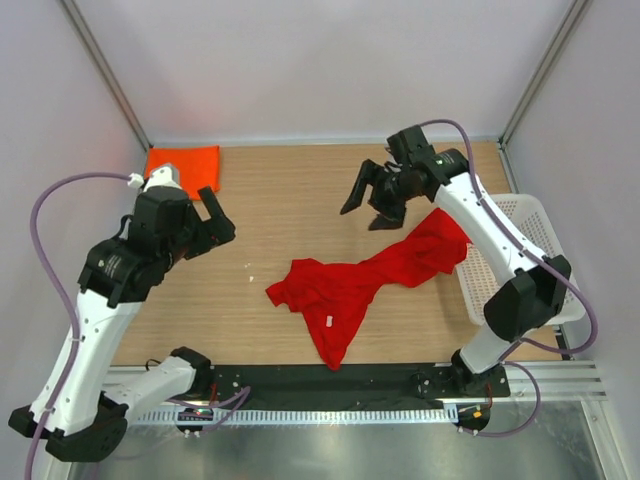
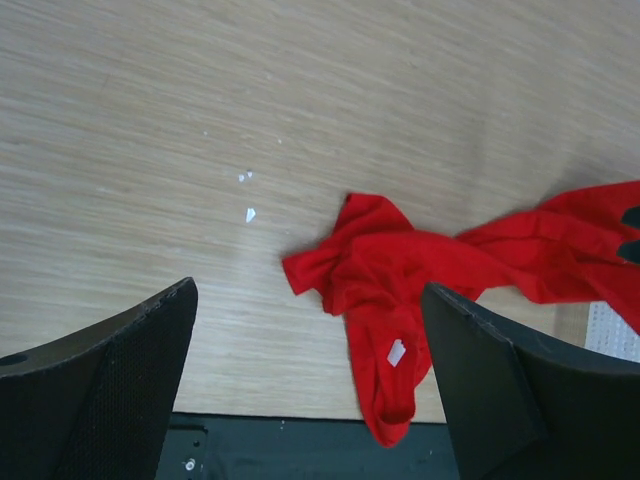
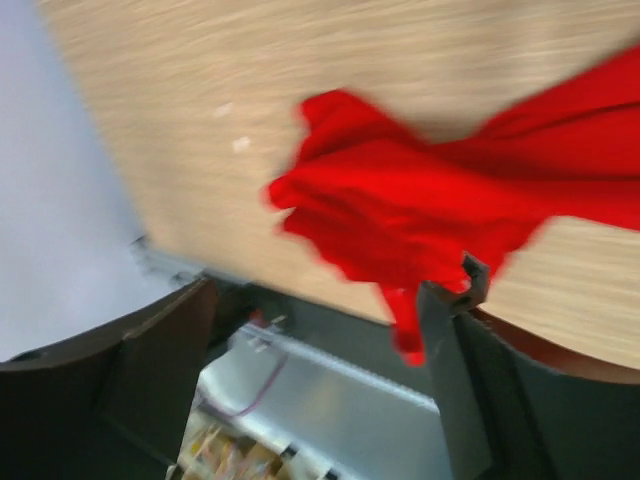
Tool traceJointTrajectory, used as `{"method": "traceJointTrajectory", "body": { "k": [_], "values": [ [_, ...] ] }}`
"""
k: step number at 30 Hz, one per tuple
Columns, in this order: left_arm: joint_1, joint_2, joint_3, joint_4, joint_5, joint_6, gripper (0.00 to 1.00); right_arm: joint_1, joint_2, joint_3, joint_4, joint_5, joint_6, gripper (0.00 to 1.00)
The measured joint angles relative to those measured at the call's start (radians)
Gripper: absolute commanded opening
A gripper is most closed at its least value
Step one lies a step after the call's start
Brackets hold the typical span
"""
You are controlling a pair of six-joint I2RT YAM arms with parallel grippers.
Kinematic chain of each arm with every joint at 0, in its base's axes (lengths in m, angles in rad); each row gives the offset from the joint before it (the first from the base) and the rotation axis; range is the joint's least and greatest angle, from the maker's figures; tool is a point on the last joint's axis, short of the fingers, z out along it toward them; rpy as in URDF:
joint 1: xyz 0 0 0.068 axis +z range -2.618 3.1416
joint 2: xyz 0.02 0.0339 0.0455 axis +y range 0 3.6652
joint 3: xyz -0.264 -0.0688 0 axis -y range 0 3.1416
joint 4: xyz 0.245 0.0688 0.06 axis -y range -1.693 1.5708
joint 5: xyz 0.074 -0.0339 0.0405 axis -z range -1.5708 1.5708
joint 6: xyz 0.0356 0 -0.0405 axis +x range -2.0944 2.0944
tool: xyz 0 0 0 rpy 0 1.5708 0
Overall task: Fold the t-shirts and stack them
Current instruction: Move the tshirt to the center of the board
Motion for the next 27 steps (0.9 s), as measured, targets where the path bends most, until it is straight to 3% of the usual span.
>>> {"method": "traceJointTrajectory", "body": {
  "k": [5,10,17,27],
  "values": [
    [0.000,0.068,-0.060,0.020,0.107,0.000,0.89,-0.097,-0.080,-0.195,-0.038,0.275,-0.087,0.92],
    [-0.014,0.230,-0.174,0.072,0.279,-0.006,0.84,-0.109,-0.060,-0.307,-0.029,0.444,-0.185,0.92],
    [-0.121,0.483,-0.238,0.118,0.431,-0.008,0.87,-0.109,0.027,-0.472,0.105,0.478,-0.310,0.93],
    [-0.124,0.581,-0.258,0.171,0.561,-0.008,0.84,-0.100,0.145,-0.502,0.240,0.424,-0.422,0.90]
  ]
}}
